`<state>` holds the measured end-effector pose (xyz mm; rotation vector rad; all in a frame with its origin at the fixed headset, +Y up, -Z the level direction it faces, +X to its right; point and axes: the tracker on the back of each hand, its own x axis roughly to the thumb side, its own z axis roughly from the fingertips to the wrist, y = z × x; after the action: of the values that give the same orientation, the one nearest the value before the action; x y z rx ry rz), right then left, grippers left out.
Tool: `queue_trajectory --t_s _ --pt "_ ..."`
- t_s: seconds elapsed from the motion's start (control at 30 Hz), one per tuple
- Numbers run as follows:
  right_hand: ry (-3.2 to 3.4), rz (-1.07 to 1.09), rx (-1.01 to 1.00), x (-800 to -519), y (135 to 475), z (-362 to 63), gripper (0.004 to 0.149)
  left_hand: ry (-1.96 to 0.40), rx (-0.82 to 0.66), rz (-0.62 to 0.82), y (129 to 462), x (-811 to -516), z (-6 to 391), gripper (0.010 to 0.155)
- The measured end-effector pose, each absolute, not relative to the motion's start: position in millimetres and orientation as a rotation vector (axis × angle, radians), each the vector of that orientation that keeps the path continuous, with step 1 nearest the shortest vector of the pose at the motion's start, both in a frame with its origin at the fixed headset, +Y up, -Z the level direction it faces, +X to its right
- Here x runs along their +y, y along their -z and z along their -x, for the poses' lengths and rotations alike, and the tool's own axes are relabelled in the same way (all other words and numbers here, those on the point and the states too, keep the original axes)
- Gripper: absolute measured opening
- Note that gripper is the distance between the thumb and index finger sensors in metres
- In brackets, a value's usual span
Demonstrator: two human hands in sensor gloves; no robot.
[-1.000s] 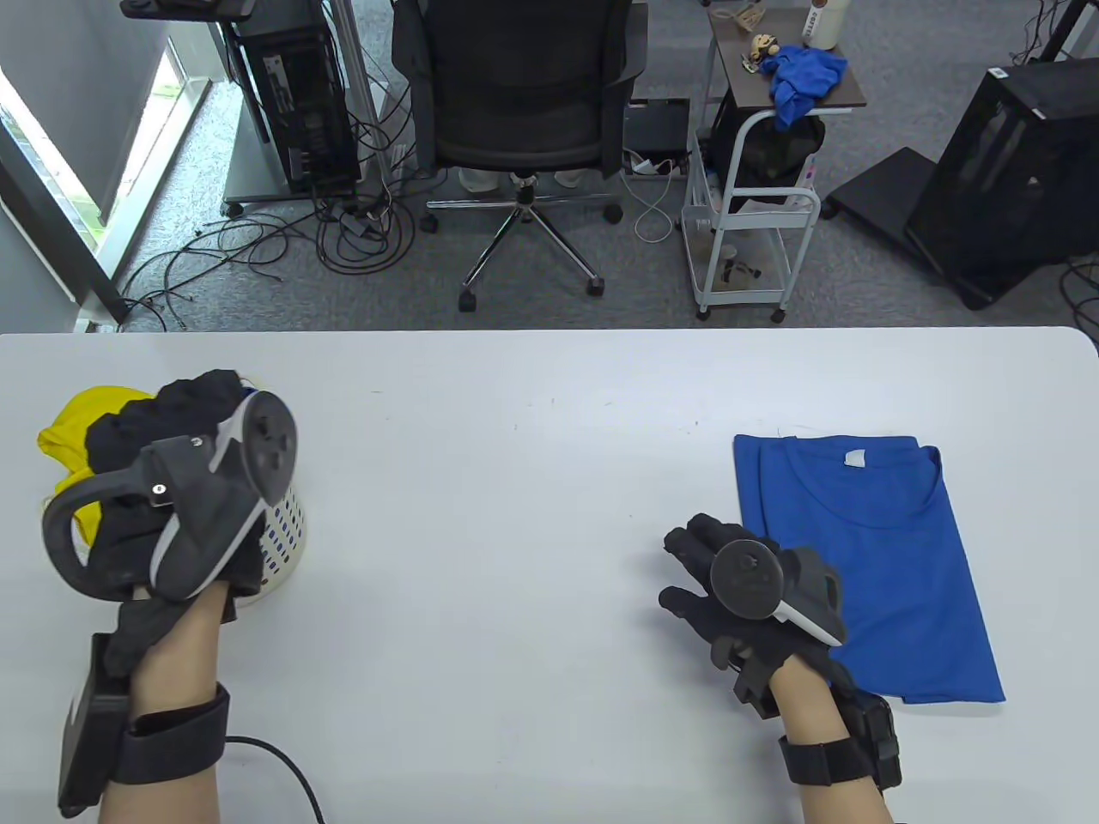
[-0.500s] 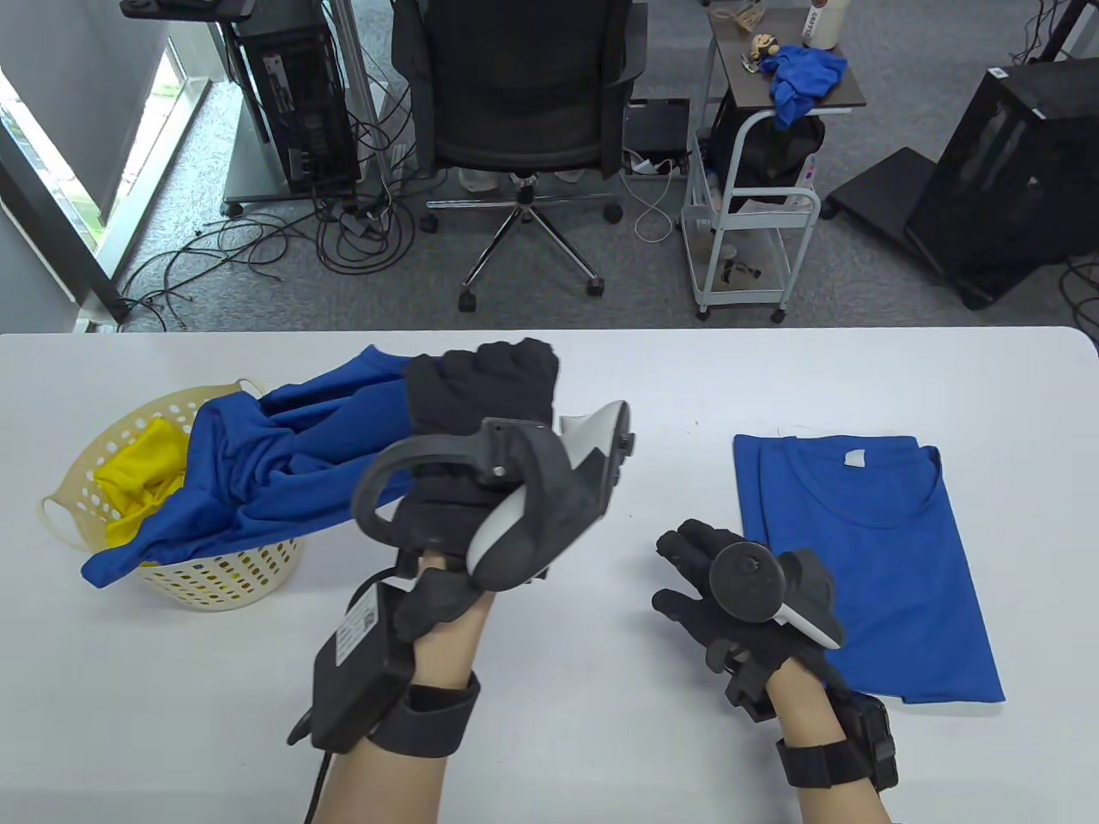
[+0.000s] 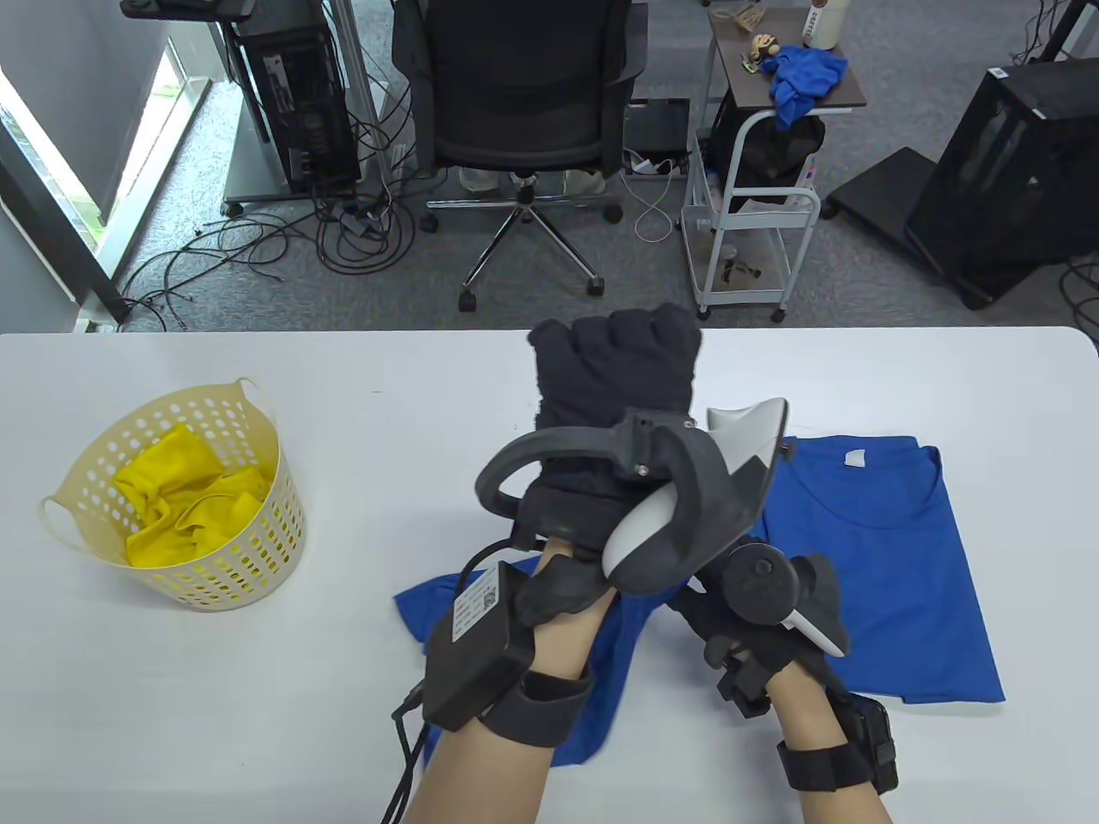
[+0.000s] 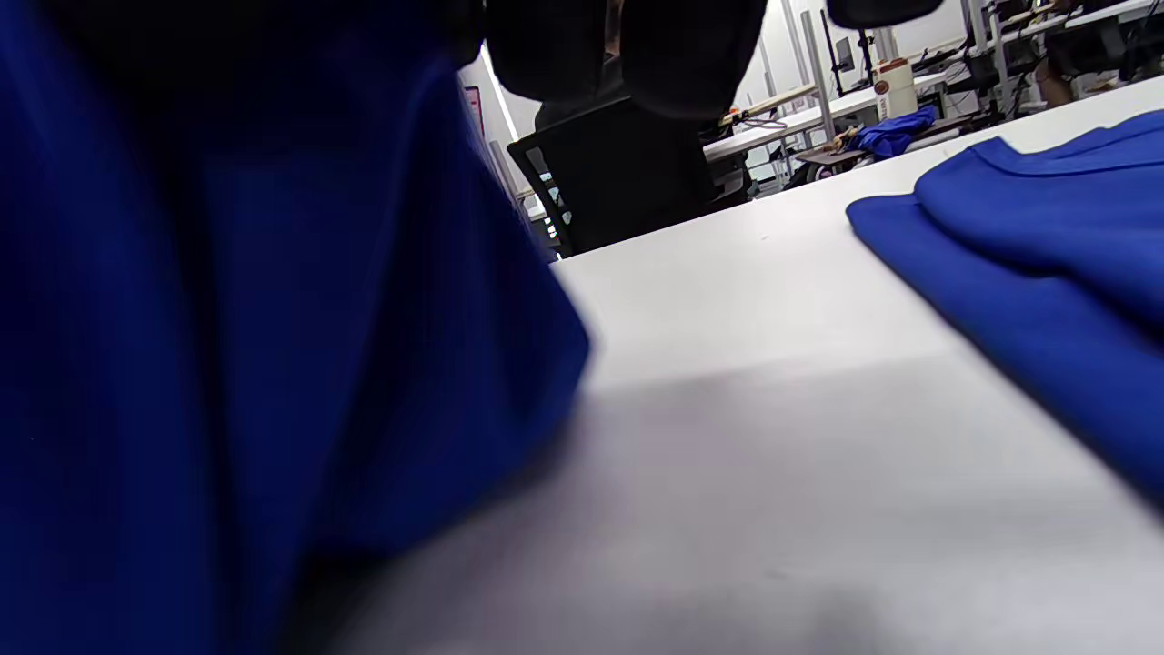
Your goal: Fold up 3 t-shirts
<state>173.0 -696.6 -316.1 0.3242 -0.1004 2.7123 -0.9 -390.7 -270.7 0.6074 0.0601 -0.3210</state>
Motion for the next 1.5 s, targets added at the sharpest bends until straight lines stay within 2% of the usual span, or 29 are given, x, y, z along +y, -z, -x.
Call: queue_trajectory --t_s 0.13,0.23,0.3,0.33,0.37,0.43,0.47,0.53,0.67,0.7,0.8,0.83,0.9,0.93,0.97,1.07,1.1,1.2,1.3,1.37,1.4,1.47,1.5 --pt "-2.849 -0.19 -0.219 -693 315 -178 0.066 0.376 0.155 -0.476 283 -407 41 0.044" --pt "-2.781 -0.202 -0.324 -679 309 -179 0.063 0.431 0.236 -0.397 291 -421 74 0.044" --pt "-2.713 -0.245 -0.345 -675 305 -174 0.055 0.456 0.283 -0.349 295 -429 95 0.044" --pt "-2.707 -0.264 -0.329 -674 305 -170 0.044 0.462 0.301 -0.33 296 -432 103 0.044" --pt "-2.725 -0.302 -0.287 -677 305 -162 0.036 0.466 0.321 -0.304 299 -438 114 0.044" --pt "-2.783 -0.468 -0.106 -689 307 -145 0.036 0.466 0.345 -0.269 303 -448 133 0.044" --pt "-2.795 -0.557 0.051 -698 309 -135 0.036 0.469 0.356 -0.252 305 -454 141 0.044" --pt "-2.802 -0.611 0.263 -712 310 -123 0.041 0.478 0.37 -0.225 309 -464 153 0.044" --pt "-2.922 -0.745 0.615 -734 305 -98 0.073 0.477 0.392 -0.198 313 -478 177 0.044" --pt "-2.995 -0.739 0.77 -739 303 -91 0.08 0.472 0.4 -0.191 313 -480 184 0.044" --pt "-3.321 -0.794 0.576 -747 297 -74 0.08 0.463 0.415 -0.178 312 -486 201 0.044" --pt "-3.355 -0.801 0.435 -746 295 -70 0.073 0.457 0.418 -0.176 311 -488 207 0.044" --pt "-3.355 -0.776 0.166 -745 294 -68 0.05 0.449 0.429 -0.17 308 -491 218 0.044" --pt "-3.359 -0.759 0.072 -746 295 -69 0.04 0.446 0.433 -0.168 306 -492 223 0.044" --pt "-3.371 -0.746 0.09 -744 297 -72 0.038 0.441 0.437 -0.163 303 -493 229 0.044" --pt "-3.364 -0.6 0.036 -716 302 -92 0.037 0.414 0.44 -0.161 291 -491 245 0.044" --pt "-3.253 -0.483 -0.08 -680 301 -115 0.038 0.394 0.435 -0.162 284 -486 252 0.044" --pt "-2.906 -0.408 -0.12 -596 283 -169 0.038 0.348 0.415 -0.219 261 -463 270 0.044" --pt "-2.879 -0.279 -0.227 -534 265 -208 0.038 0.295 0.412 -0.201 250 -445 280 0.044" --pt "-3.01 -0.125 -0.232 -513 270 -228 0.038 0.217 0.372 -0.126 254 -446 278 0.044" --pt "-3.034 -0.096 -0.188 -514 275 -231 0.038 0.191 0.342 -0.11 258 -451 275 0.044" --pt "-3.111 0.025 -0.067 -536 299 -233 0.038 0.188 0.287 -0.046 278 -476 259 0.043" --pt "-3.18 0.078 0.013 -557 315 -233 0.038 0.23 0.276 0.012 290 -494 249 0.043"
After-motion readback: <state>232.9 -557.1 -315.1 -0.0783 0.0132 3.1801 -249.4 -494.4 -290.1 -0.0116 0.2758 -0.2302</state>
